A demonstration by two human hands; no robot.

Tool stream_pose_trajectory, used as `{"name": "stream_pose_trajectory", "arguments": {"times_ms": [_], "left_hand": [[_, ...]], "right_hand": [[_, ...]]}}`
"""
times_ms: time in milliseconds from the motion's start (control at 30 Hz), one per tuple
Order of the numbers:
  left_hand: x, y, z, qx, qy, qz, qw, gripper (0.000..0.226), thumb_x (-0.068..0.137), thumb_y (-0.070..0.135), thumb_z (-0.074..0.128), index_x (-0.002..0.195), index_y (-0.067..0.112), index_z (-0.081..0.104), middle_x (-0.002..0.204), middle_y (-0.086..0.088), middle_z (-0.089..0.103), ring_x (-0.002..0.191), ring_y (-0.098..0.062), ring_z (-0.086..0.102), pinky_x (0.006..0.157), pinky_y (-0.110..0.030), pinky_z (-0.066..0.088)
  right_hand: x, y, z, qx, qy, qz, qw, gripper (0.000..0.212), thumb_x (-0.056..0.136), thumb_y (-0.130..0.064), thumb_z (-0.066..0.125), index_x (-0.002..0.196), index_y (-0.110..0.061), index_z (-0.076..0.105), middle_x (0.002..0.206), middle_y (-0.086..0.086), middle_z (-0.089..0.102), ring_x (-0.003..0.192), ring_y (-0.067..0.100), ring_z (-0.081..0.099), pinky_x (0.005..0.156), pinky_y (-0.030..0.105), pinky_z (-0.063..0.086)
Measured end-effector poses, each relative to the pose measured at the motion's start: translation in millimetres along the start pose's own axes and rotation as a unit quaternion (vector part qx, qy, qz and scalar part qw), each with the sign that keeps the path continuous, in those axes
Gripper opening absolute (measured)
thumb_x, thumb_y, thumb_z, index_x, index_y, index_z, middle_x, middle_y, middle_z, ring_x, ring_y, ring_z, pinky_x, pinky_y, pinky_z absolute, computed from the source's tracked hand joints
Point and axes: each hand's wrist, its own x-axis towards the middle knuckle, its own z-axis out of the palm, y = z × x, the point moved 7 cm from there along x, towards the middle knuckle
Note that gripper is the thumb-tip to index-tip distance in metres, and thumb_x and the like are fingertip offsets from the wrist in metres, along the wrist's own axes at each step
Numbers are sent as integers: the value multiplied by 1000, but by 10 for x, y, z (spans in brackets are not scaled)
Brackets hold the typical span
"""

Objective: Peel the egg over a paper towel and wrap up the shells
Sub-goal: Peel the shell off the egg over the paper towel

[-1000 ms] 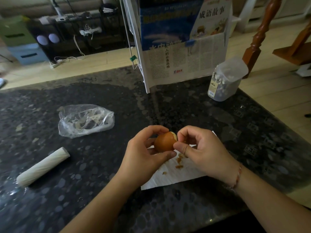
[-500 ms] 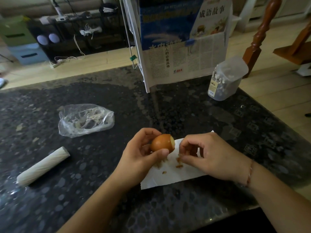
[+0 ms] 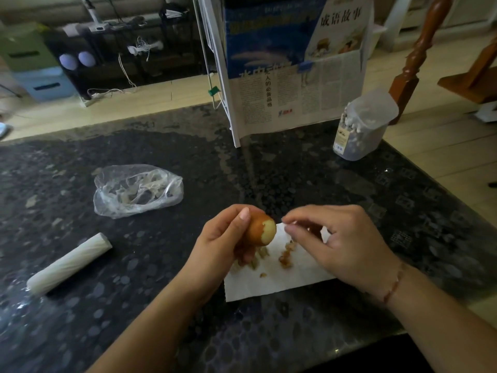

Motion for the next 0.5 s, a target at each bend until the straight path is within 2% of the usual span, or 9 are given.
{"name": "stream_pose_trajectory", "arguments": {"times_ms": [100,133,200,300,400,500], "left_hand": [[9,20,28,37,0,5,999,36,92,48,46,100,23,71,88,0,69,72,-13,60,57,-23,48],[12,27,35,43,0,8,999,38,92,49,47,100,21,72,88,-1,70,74,-13,62,58,-23,48],[19,34,48,50,-2,11,999,40,90,50,49,101,20,72,91,-4,72,78,-15,65,62,-24,51],[32,41,58,51,0,14,999,38,91,47,49,100,18,72,92,-11,73,79,-27,66,65,-33,54],[36,67,73,49,0,20,999,36,91,46,50,97,18,72,85,-4,70,71,-15,59,58,-22,47],[42,79,82,47,-5,23,999,35,91,47,50,97,20,72,83,-5,68,69,-15,56,56,-20,45]], "right_hand": [[10,-166,-72,-61,56,-80,993,16,89,-28,67,95,-16,76,79,-6,74,62,5,64,58,23,52],[1,-201,-64,-86,58,-100,990,14,88,-25,68,94,-15,76,78,-5,75,63,5,64,58,21,52],[-15,-234,-41,-116,54,-127,984,13,89,-24,69,93,-14,77,79,-3,76,64,10,68,56,26,53],[-22,-264,-15,-148,46,-160,975,13,89,-22,68,93,-14,77,82,-3,77,65,13,70,54,30,53],[-22,-296,-2,-154,46,-185,970,14,87,-17,69,97,-10,77,88,-1,77,70,12,72,58,27,55],[-32,-295,58,-159,31,-187,969,18,88,-12,67,102,-6,74,90,3,77,72,16,73,57,33,57]]}}
